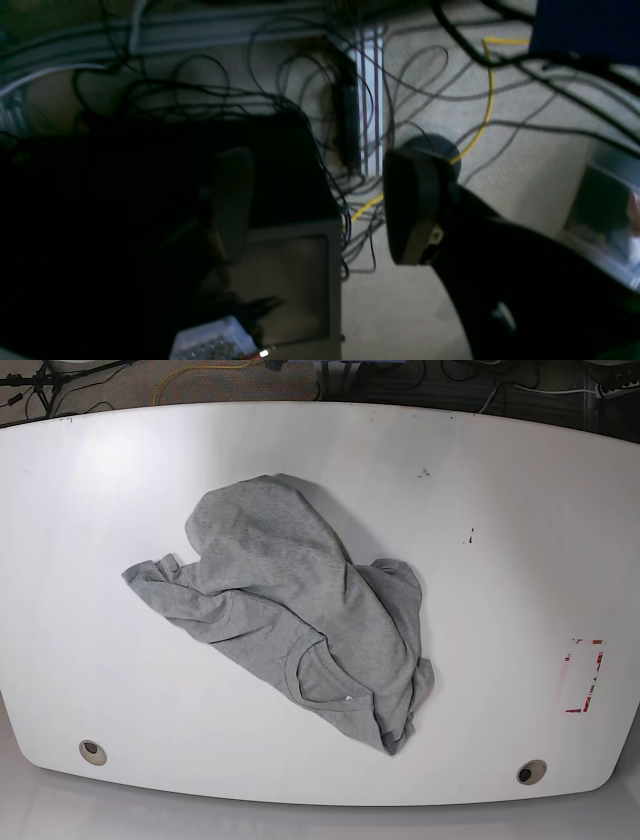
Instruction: Fold the T-shirt properly
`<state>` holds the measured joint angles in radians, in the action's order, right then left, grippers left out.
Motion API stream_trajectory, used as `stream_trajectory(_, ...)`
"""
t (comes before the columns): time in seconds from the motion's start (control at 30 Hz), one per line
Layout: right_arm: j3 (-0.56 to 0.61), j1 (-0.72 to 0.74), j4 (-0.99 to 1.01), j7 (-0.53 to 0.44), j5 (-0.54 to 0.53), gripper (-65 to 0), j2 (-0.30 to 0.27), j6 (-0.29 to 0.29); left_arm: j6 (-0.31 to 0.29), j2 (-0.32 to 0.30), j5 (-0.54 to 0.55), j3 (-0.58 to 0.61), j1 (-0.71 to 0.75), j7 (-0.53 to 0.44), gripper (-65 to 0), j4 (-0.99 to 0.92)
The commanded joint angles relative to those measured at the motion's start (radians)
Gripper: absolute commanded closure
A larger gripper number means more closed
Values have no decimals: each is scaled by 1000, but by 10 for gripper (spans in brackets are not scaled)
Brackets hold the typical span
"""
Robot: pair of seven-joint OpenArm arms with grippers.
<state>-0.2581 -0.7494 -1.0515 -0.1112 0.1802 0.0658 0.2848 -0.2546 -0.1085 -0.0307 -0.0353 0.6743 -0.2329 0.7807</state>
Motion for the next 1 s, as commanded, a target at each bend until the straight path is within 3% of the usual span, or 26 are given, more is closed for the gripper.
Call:
stream_trajectory(0.0,-3,-37,-23,-9,-1,-425,5,3,-4,-6,-2,-4,34,-13,-385,26)
stream_trajectory(0.63,4,-142,-196,3,0,-427,36,2,-7,-18,4,-4,119,-8,-378,203)
stream_trajectory(0.97,5,-239,-363,1,-5,-424,32,8,-7,-22,13,-18,247,-13,-371,403)
